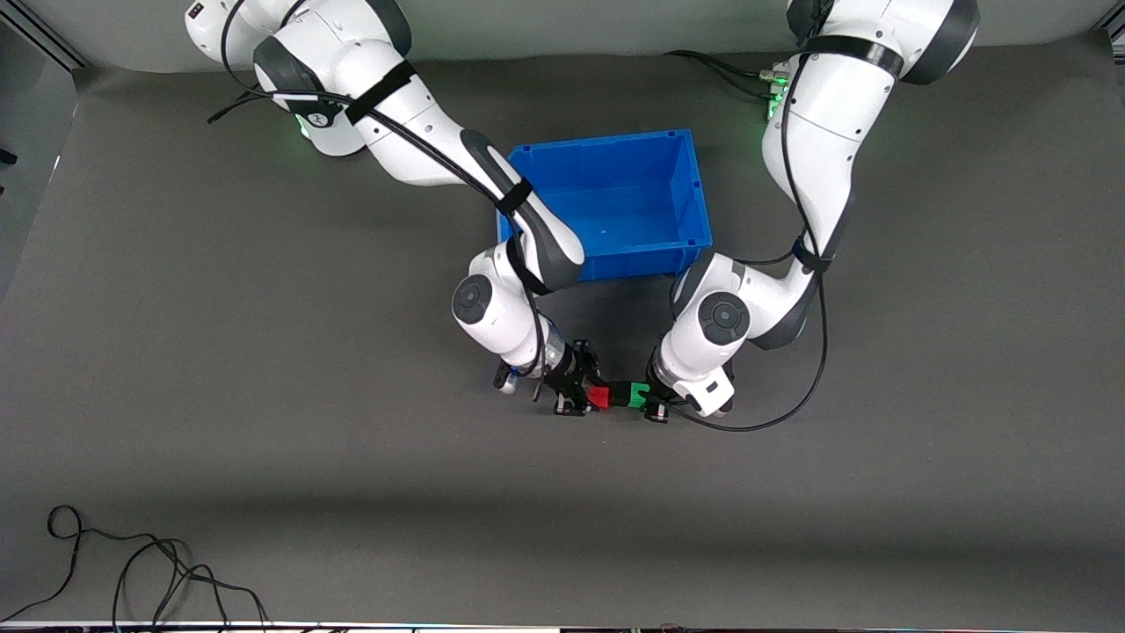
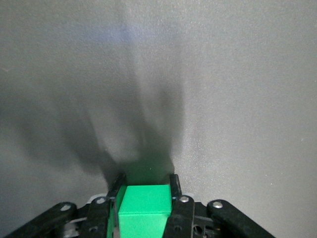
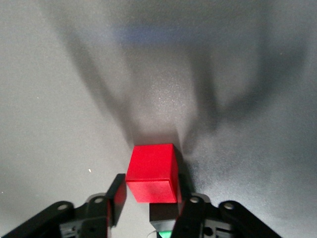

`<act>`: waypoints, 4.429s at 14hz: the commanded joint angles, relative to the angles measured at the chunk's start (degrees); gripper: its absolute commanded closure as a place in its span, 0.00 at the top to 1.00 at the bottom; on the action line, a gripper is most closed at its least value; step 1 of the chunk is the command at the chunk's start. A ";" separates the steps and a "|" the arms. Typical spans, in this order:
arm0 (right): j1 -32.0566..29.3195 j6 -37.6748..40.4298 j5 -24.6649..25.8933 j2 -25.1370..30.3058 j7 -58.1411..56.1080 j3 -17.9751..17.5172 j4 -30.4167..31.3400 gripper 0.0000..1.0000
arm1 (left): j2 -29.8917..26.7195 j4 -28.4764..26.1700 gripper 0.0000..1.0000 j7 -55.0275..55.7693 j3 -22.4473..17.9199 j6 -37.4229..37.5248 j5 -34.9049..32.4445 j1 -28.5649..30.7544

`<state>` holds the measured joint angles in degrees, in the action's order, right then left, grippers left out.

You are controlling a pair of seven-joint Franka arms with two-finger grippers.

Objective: Attach green and red cubes to black cube

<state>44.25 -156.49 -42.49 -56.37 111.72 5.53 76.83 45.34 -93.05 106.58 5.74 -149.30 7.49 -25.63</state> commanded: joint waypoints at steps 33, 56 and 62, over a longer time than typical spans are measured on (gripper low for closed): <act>-19.08 67.29 39.84 48.71 -78.62 15.77 10.79 1.00 | -37.77 6.67 1.00 -101.31 -1.34 69.50 -7.57 29.23; -47.86 65.52 41.96 57.07 -110.14 -7.11 14.49 1.00 | -43.41 -1.61 1.00 -107.99 1.47 57.19 -9.95 30.20; -47.86 65.44 39.68 56.46 -109.96 -7.11 13.96 1.00 | -43.32 -1.61 1.00 -107.99 1.47 57.28 -9.86 30.99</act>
<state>-2.98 -90.22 -0.94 -0.94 2.35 -1.23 89.64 1.73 -95.29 -0.53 6.90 -92.01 -2.25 4.59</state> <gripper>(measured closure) 0.000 0.000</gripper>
